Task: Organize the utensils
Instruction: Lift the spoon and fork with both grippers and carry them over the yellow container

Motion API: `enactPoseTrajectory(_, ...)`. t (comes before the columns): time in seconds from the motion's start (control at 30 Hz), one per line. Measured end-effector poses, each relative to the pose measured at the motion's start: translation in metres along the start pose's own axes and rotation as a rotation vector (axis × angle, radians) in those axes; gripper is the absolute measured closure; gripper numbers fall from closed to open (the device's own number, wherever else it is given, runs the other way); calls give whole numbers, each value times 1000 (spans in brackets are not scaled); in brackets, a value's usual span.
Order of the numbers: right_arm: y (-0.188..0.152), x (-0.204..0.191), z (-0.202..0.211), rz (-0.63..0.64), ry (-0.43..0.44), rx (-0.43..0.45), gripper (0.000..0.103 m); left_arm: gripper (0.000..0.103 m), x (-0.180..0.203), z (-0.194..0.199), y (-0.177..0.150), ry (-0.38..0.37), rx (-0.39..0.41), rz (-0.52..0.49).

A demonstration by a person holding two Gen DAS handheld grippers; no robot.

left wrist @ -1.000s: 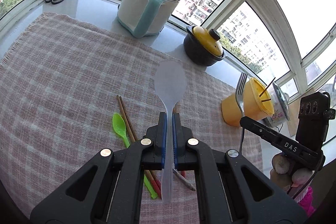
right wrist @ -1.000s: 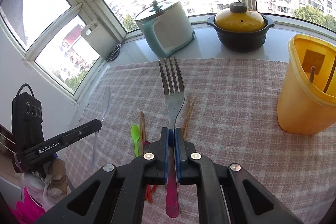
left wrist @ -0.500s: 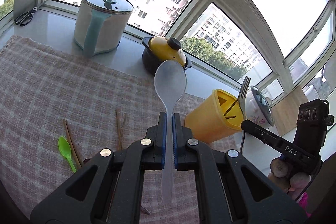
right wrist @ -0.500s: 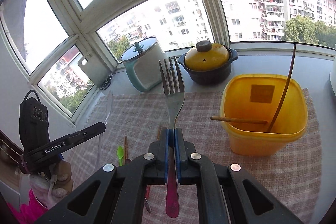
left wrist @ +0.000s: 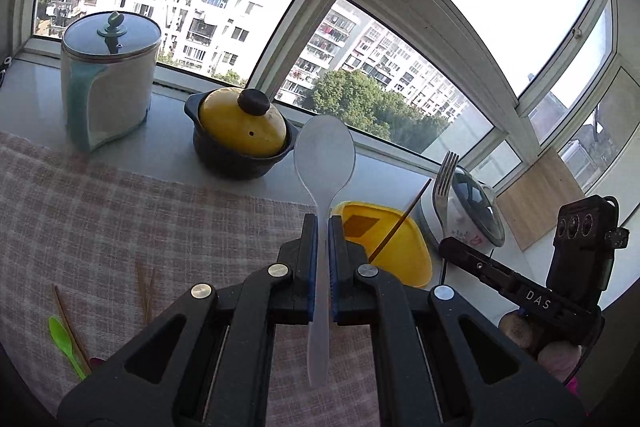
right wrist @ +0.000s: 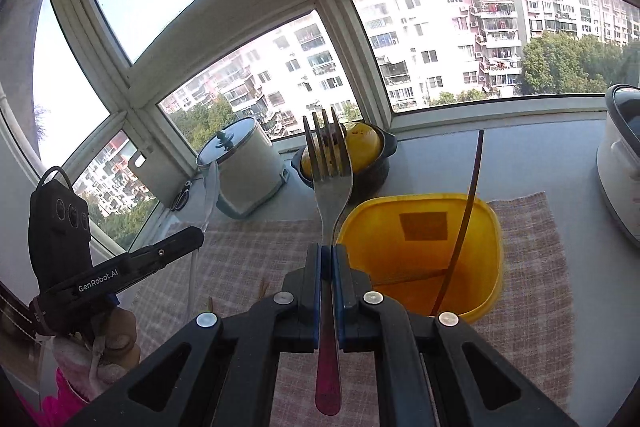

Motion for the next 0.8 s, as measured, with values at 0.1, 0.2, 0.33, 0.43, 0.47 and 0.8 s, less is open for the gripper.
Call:
enactPoseTrajectory(0.1,9,11,0,-4,-11,13,100,100,11,-14,6,-21,-9,-1)
enactPoseTrajectory(0.2,17,20,0,-5,-24,26,100,100,24,-28,13,-35,-11,-24)
enactPoseTrajectory(0.33,26,33,-2,-19,-41,39,100,100,37,-49,21,-43,-18,-45)
enactPoseTrajectory(0.43,31,42,-5,-27,-47,44,100,100,40,-66,25,-48,-35,-43)
enactPoseTrajectory(0.47,33,44,-7,-29,-49,45,100,100,41,-72,26,-47,-39,-45)
enactPoseTrajectory(0.8,39,63,-26,-36,-59,37,100,100,52,-122,22,-55,-94,-95)
Point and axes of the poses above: each gripper's, at about its wrist camera, not at the fingertips, and z roughly against the way its jaws point, x to its right, y to its top, the point moved 2 cm from there along -z, roughly the way its jaws point, and after that the axes turned 3 degrees about x, right-handed, at the moved point
